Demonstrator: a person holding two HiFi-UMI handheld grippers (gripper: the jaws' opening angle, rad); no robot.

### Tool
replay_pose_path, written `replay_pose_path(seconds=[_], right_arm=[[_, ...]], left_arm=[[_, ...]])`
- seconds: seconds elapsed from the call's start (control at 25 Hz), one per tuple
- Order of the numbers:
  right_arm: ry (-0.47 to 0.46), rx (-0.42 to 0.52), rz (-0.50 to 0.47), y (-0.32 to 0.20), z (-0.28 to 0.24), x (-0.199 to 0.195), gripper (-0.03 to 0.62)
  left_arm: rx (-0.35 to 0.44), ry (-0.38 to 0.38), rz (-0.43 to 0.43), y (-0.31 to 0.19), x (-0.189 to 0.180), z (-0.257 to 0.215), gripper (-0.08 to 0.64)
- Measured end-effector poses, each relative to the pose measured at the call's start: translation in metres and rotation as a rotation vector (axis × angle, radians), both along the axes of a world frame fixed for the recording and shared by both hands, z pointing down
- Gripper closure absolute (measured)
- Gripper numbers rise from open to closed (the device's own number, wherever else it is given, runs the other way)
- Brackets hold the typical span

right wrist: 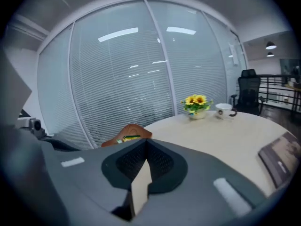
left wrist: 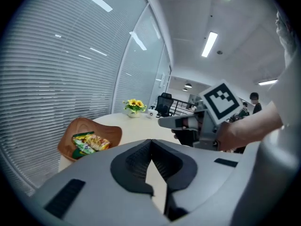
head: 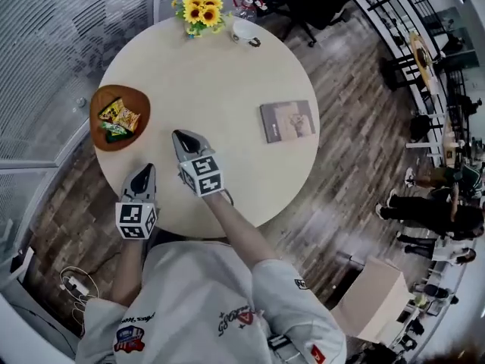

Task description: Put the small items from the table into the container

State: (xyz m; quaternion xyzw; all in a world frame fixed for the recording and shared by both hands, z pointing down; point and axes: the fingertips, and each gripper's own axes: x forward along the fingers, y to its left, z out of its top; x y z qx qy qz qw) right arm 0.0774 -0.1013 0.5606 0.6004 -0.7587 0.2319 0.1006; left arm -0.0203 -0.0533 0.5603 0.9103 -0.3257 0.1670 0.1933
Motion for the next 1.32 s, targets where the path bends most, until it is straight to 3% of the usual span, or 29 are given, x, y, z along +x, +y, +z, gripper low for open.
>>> replay_pose_path(seconds=[0.2,0.4,0.64,1.04,1.32], right_arm=[[-0.067,-0.022,0.232,0.098,-0.016,0.071,0.591],[-0.141,-0.015,0.369,0.169,-0.028,0.084,0.592],[-0.082,0.047,0.417,0.209,-0.045,0.090,0.592],[-0.060,0.119,0.417,0.208,-0.057,0.076,0.592],[-0.052,0.117,0.432,0.215,-0.062,0.076,0.592]], left_arm=[[0.029,0.022,0.163,0.025,0.066,-0.015,0.554],[0.045,0.003,0.247,0.048,0.089,-0.028,0.554],[0.052,0.010,0.294,0.067,0.108,-0.030,0.554],[0.065,-0.007,0.315,0.072,0.104,-0.025,0.554],[0.055,-0.007,0.327,0.082,0.105,-0.025,0.554]])
